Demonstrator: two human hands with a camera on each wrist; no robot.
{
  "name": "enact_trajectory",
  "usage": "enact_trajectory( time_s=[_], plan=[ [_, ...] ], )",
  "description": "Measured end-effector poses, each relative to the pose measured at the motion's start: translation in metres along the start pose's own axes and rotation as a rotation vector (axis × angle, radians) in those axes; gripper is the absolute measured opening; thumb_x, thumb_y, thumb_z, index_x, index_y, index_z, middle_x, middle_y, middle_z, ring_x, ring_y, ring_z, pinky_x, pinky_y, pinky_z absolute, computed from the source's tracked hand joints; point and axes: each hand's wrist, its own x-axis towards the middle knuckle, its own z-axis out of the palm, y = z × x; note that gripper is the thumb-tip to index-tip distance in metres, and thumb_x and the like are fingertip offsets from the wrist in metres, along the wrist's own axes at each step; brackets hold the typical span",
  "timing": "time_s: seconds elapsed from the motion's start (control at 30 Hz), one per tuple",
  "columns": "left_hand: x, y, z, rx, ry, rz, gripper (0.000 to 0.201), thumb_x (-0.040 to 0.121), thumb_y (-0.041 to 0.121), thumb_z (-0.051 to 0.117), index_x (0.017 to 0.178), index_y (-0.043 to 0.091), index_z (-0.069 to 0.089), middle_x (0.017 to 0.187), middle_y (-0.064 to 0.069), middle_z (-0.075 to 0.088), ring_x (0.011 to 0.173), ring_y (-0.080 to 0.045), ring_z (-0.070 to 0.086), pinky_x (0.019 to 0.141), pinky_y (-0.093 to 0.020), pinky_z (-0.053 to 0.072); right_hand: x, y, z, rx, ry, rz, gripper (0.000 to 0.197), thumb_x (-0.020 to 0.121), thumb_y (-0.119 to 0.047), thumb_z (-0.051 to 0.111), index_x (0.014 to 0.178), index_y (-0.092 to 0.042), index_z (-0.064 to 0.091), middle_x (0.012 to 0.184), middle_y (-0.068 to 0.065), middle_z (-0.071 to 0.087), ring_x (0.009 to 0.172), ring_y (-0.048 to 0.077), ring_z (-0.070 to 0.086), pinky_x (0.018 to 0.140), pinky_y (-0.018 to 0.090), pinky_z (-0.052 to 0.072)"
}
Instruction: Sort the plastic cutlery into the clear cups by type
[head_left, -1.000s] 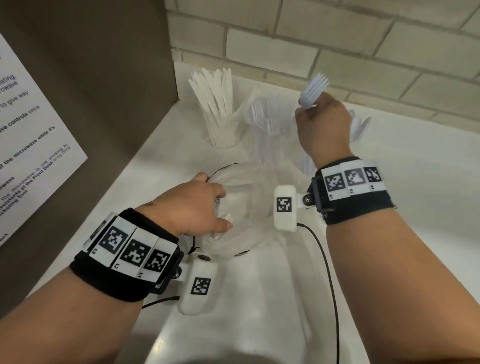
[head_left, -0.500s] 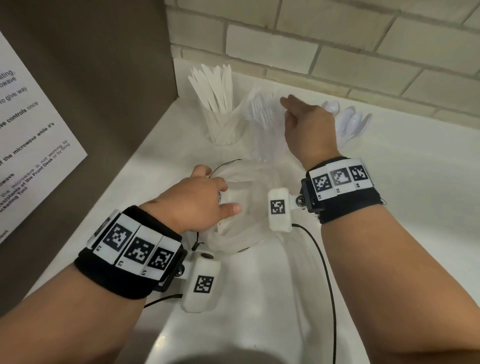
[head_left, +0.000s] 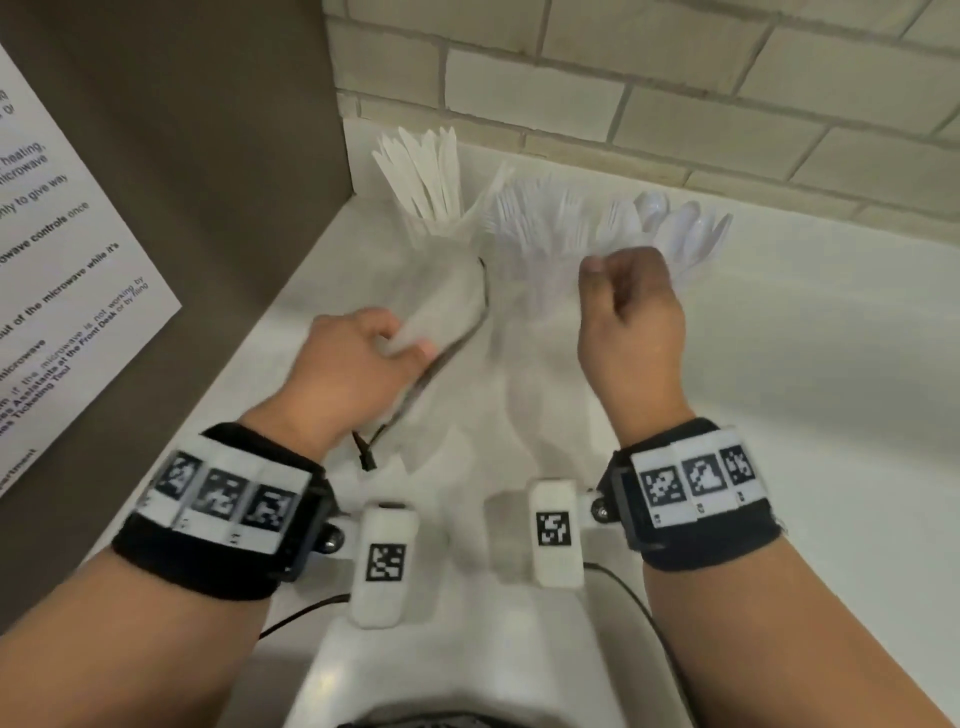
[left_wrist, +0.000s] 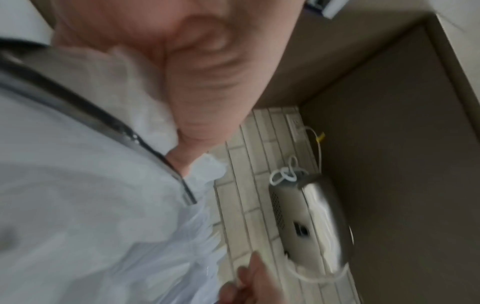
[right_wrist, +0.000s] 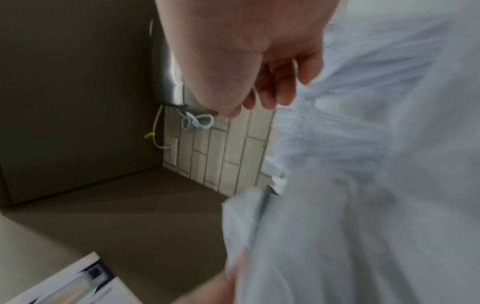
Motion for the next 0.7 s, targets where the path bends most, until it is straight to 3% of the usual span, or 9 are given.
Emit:
enact_trajectory(
  time_s=[0.1,0.2,0.27,0.33,0.4,0.47,0.53,0.63,0.7],
  plan=[
    [0.005,-0.012,-0.011,-0.373,-0.022,-0.07,0.056,0.077,0.055,0.067,0.095,0.002,0.062,0.084,-0.007,0.059,0.073,-0.026,0.052,0.072,-0.032,0.043,-0.02,-0.004,0.018,0.03,-0.346,0.311,0.051,0.096,-0.055,0.039,0.089,-0.008,0.057,0.076,0.005,0.066,0.072,0.017,0.066,0.074,0.035,0.055],
    [-0.001,-0.012,-0.01,-0.511,-0.147,-0.141,0.059,0.075,0.058,0.066,0.095,0.001,0.065,0.085,-0.006,0.06,0.077,-0.023,0.052,0.078,-0.034,0.044,-0.032,-0.018,0.035,0.322,-0.653,0.607,0.053,0.094,-0.061,0.038,0.113,-0.016,0.059,0.1,0.004,0.069,0.089,0.023,0.068,0.085,0.042,0.056],
    [-0.004,-0.014,-0.01,-0.535,-0.216,-0.179,0.069,0.072,0.06,0.065,0.094,-0.006,0.059,0.089,-0.006,0.055,0.08,-0.024,0.048,0.08,-0.039,0.043,-0.036,-0.025,0.043,0.48,-0.646,0.648,0.034,0.099,-0.04,0.045,0.115,-0.013,0.058,0.098,0.005,0.068,0.089,0.024,0.067,0.082,0.041,0.056],
    [-0.006,-0.018,-0.011,-0.576,-0.202,-0.219,0.05,0.082,0.043,0.065,0.089,-0.006,0.06,0.086,-0.009,0.058,0.078,-0.026,0.052,0.081,-0.043,0.047,-0.039,-0.028,0.046,0.564,-0.585,0.689,0.012,0.099,-0.013,0.047,0.108,-0.01,0.055,0.084,0.004,0.064,0.074,0.02,0.063,0.07,0.038,0.057],
    [-0.002,-0.025,-0.016,-0.678,-0.066,-0.313,0.022,0.091,0.008,0.056,0.071,0.005,0.066,0.069,-0.007,0.065,0.069,-0.024,0.06,0.069,-0.029,0.052,-0.04,-0.028,0.046,0.591,-0.562,0.732,0.014,0.098,-0.002,0.044,0.102,-0.011,0.054,0.081,0.003,0.06,0.069,0.018,0.06,0.064,0.036,0.056],
    [0.001,-0.031,-0.025,-0.842,0.131,-0.432,0.038,0.087,-0.008,0.048,0.061,0.011,0.066,0.06,-0.001,0.065,0.065,-0.022,0.062,0.052,-0.021,0.05,-0.039,-0.023,0.043,0.592,-0.496,0.758,0.015,0.1,-0.005,0.041,0.105,-0.012,0.054,0.089,0.005,0.06,0.077,0.021,0.061,0.065,0.037,0.056],
    [-0.002,-0.03,-0.03,-1.011,0.175,-0.451,0.022,0.092,0.001,0.049,0.086,0.006,0.069,0.077,-0.004,0.069,0.069,-0.021,0.066,0.053,-0.025,0.052,-0.039,-0.019,0.04,0.582,-0.43,0.772,0.017,0.1,-0.01,0.044,0.115,-0.011,0.052,0.1,0.006,0.061,0.086,0.023,0.063,0.073,0.043,0.058],
    [-0.026,-0.005,-0.033,-1.032,-0.205,-0.225,0.047,0.093,0.054,0.044,0.097,0.017,0.073,0.085,-0.001,0.074,0.073,-0.013,0.071,0.066,-0.03,0.057,-0.042,-0.011,0.038,0.601,-0.472,0.788,0.043,0.088,-0.014,0.068,0.127,-0.009,0.051,0.118,0.01,0.064,0.102,0.028,0.067,0.089,0.052,0.054],
    [-0.036,0.007,-0.025,-0.757,-0.417,-0.094,0.057,0.073,0.066,0.06,0.101,0.017,0.071,0.108,-0.009,0.068,0.1,-0.017,0.068,0.083,-0.031,0.055,-0.047,-0.013,0.037,0.574,-0.599,0.78,0.046,0.076,-0.018,0.079,0.117,-0.008,0.061,0.11,0.011,0.071,0.099,0.029,0.069,0.092,0.057,0.051]
  ],
)
